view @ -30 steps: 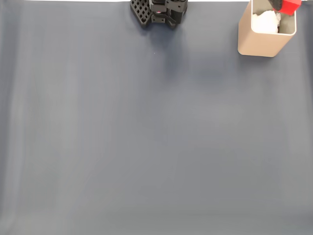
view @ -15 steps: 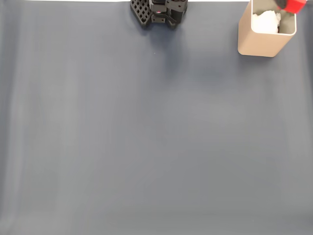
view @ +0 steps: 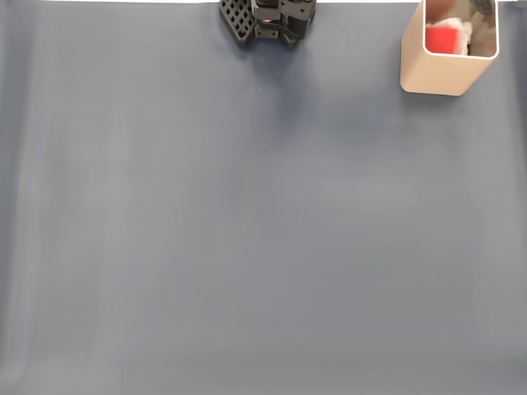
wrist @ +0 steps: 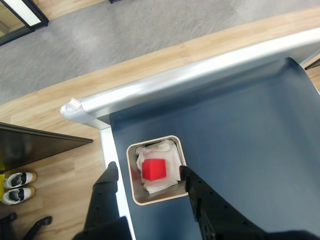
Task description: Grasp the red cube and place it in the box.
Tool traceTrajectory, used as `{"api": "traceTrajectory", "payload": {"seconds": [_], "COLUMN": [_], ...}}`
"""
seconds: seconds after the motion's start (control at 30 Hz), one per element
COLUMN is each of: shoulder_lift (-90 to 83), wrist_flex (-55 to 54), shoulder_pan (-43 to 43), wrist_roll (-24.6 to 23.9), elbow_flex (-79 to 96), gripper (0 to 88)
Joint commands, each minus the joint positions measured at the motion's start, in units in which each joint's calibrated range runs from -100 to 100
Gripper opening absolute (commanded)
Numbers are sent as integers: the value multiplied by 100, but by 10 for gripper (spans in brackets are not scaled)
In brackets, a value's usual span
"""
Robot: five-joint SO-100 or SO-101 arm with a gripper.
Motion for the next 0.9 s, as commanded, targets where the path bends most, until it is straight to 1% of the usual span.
{"api": "traceTrajectory", "payload": {"seconds": [0.0,0.3,0.87], "shoulder_lift": [-211,-254,-306], "wrist_flex": [-70,-61,-70], "shoulder_pan": [65,65,65], "wrist_roll": [44,137,137], "elbow_flex": [-35,38,138], "gripper": [360,398,404]}}
